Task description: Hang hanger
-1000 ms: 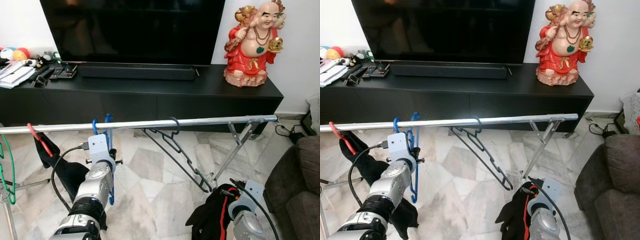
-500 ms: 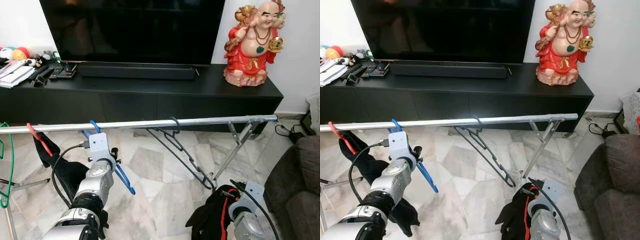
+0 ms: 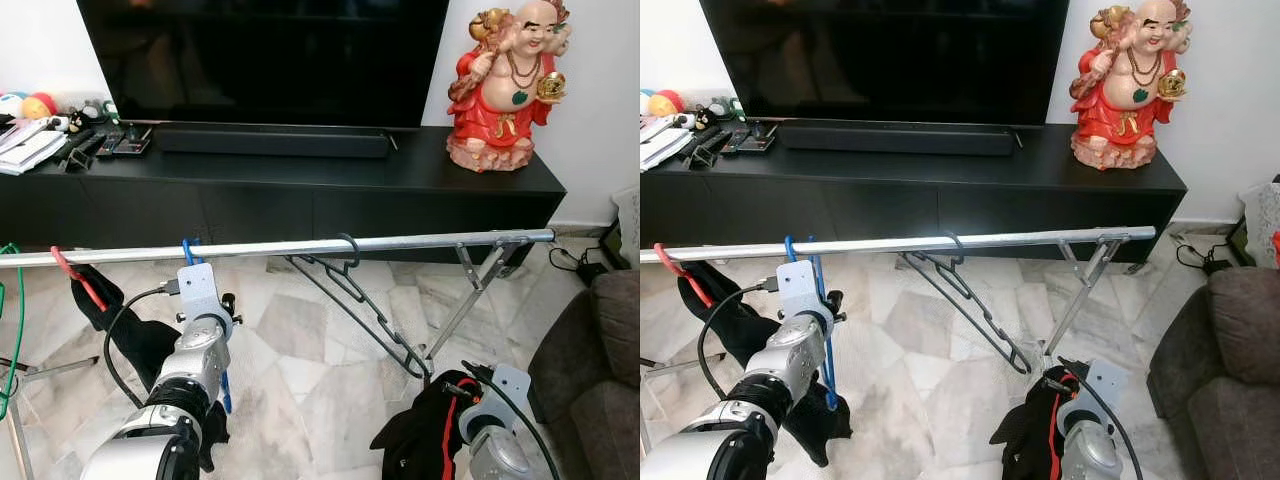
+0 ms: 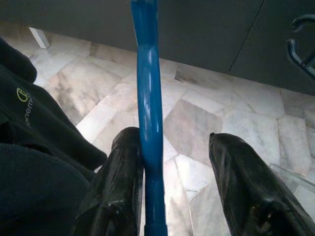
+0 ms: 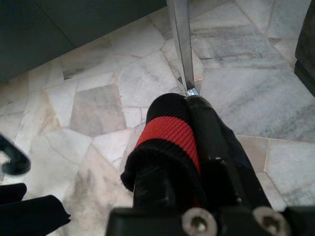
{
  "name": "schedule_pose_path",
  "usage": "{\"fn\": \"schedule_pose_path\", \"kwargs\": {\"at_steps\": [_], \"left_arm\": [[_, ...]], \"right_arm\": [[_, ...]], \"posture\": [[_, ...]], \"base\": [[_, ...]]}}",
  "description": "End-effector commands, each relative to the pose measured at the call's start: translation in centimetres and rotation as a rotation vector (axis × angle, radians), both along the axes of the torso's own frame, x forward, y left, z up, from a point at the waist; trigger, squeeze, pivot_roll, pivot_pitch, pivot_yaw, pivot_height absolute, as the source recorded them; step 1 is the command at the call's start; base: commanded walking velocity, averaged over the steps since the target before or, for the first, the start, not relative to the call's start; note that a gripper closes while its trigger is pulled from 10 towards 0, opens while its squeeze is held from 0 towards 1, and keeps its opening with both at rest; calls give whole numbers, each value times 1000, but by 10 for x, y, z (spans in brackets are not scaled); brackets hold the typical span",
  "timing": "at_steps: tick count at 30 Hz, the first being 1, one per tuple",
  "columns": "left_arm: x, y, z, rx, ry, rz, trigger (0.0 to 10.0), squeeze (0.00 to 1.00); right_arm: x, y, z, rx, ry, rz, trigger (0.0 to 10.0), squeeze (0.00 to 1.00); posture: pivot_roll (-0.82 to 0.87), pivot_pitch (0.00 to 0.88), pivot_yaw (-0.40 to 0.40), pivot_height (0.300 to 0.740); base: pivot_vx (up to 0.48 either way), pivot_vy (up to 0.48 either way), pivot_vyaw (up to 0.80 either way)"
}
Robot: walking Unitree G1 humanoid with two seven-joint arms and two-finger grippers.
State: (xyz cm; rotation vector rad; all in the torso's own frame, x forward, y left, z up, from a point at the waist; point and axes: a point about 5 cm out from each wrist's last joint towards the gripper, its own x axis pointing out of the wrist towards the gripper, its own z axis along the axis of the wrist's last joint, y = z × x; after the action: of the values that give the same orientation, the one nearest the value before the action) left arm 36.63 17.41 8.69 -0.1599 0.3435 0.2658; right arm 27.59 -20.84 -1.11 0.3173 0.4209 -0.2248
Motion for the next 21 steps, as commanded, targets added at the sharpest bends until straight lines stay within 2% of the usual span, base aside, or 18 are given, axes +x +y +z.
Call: {"fn": "schedule_pose_path", "kwargs": {"at_steps": [1, 2, 11, 21], "left_arm": [[6, 0, 9, -6, -32, 9, 3490, 0], [7, 0, 11, -4, -36, 13, 0, 0], [6, 0, 10, 2, -41, 16, 0, 0], [2, 1, 1, 24, 5, 17, 0, 0]], "right_arm": [[0, -5, 3, -5, -31, -17, 10000, 0], [-1, -4, 2, -4, -30, -16, 10000, 0], [-2, -3, 2, -4, -29, -14, 10000, 0], [-2, -2, 1, 0, -27, -18, 10000, 0]], "posture": [[-85, 93, -4, 740], [-86, 95, -3, 740], [-84, 100, -1, 740], [-83, 104, 3, 740]], "base": [[0, 0, 0], [0, 0, 0], [0, 0, 0], [0, 0, 0]]}}
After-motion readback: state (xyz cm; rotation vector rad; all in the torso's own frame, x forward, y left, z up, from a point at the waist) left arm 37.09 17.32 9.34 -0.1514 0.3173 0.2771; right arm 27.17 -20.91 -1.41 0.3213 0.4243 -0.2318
